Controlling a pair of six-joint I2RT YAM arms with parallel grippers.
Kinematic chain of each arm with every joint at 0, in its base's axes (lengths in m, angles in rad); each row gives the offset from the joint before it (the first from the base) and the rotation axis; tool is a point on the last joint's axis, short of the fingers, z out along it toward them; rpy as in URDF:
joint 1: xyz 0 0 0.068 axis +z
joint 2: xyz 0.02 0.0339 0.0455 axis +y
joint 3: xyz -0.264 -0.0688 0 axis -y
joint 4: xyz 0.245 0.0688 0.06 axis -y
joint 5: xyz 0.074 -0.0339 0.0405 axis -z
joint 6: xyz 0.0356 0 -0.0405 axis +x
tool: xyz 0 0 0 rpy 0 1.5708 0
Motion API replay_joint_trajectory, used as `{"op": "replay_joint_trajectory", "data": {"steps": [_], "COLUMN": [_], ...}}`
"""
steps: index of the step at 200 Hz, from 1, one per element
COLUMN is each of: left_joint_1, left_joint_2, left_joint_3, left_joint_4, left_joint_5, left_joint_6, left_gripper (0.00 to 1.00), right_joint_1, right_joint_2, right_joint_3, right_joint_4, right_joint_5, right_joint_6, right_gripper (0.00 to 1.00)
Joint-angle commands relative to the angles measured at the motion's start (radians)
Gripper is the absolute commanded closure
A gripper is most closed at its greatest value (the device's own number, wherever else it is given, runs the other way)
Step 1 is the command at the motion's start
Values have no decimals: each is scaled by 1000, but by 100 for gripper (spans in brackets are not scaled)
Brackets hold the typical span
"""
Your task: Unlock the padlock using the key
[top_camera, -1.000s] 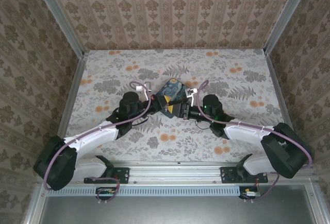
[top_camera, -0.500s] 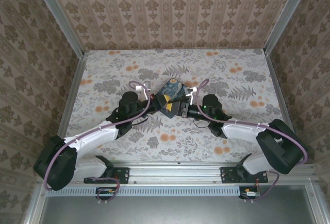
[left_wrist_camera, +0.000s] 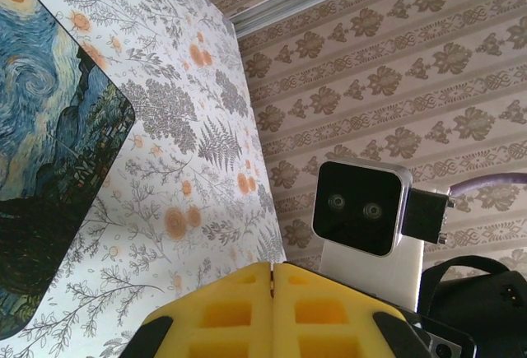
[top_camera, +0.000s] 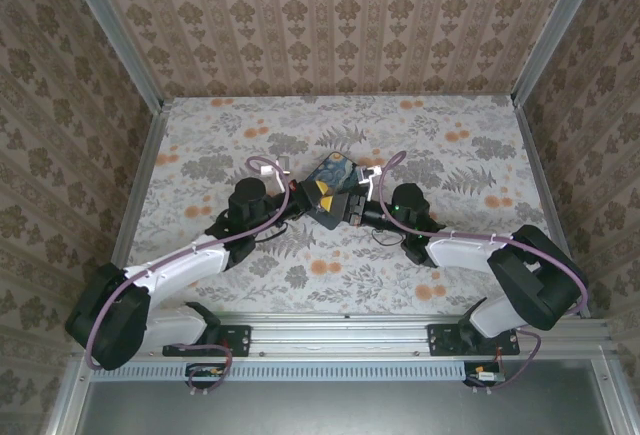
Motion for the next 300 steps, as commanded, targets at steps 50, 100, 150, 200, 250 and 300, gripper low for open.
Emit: {"op": "replay_joint_trajectory", "data": {"steps": [50, 100, 150, 200, 250, 300], "left_joint_1": [-5, 12, 57, 71, 50, 35], "left_joint_2": [-42, -92, -94, -33, 9, -23], "left_joint_3": [-26, -45, 20, 106, 141, 141], "left_joint_4": [44, -20, -175, -337, -326, -389], "left_joint_5": [3, -13, 192, 374, 448, 466], "left_joint_6": [-17, 5, 183, 395, 442, 501], "left_gripper": [96, 66, 61, 62, 71, 72], "right_joint_1": [-8, -27, -81, -103, -105, -107], "right_joint_2": [-27, -143, -236, -264, -226, -209], "right_joint_3": [-32, -43, 47, 146, 168, 175], "right_joint_4": [25, -200, -572, -864, -899, -899], "right_joint_5": [57, 18, -145, -265, -320, -332], "right_joint_6": [-18, -145, -375, -584, -622, -627], "right_gripper": [100, 100, 100, 100, 100, 100]}}
